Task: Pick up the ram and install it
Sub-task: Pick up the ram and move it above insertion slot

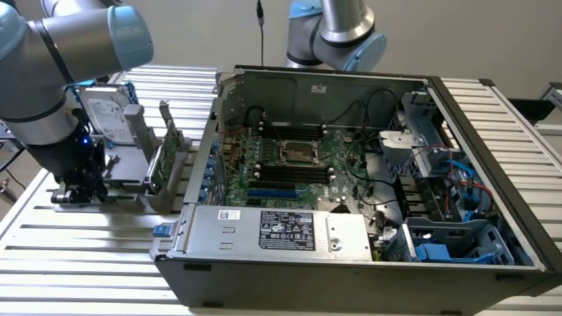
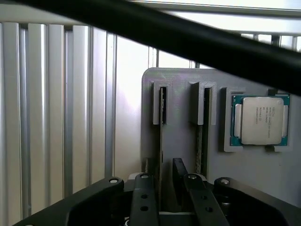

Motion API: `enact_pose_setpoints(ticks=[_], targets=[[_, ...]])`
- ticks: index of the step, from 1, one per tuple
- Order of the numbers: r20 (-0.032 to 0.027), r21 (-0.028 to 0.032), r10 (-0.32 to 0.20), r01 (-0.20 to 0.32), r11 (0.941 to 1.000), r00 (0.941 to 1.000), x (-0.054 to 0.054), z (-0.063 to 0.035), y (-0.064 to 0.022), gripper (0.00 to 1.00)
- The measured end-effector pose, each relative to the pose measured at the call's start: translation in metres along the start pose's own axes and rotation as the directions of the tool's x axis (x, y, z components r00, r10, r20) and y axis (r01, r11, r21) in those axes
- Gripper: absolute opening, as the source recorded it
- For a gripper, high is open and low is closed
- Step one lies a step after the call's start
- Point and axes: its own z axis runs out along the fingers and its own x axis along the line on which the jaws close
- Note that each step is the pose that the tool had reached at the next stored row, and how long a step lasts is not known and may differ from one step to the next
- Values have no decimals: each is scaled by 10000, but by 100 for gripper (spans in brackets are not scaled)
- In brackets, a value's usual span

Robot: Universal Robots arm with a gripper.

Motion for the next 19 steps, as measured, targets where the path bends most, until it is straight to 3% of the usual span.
enact_pose_setpoints(ticks=[1,11,14,15,19], targets=[[0,-1,-3,3,10000,10000,0,0,-2,27],[-1,-21,-31,31,10000,10000,0,-5,-19,27],[0,-34,-30,30,10000,10000,-1,-15,-21,24],[0,-41,-30,30,10000,10000,-1,-20,-21,17],[0,-69,-28,28,10000,10000,-1,-39,-24,17]])
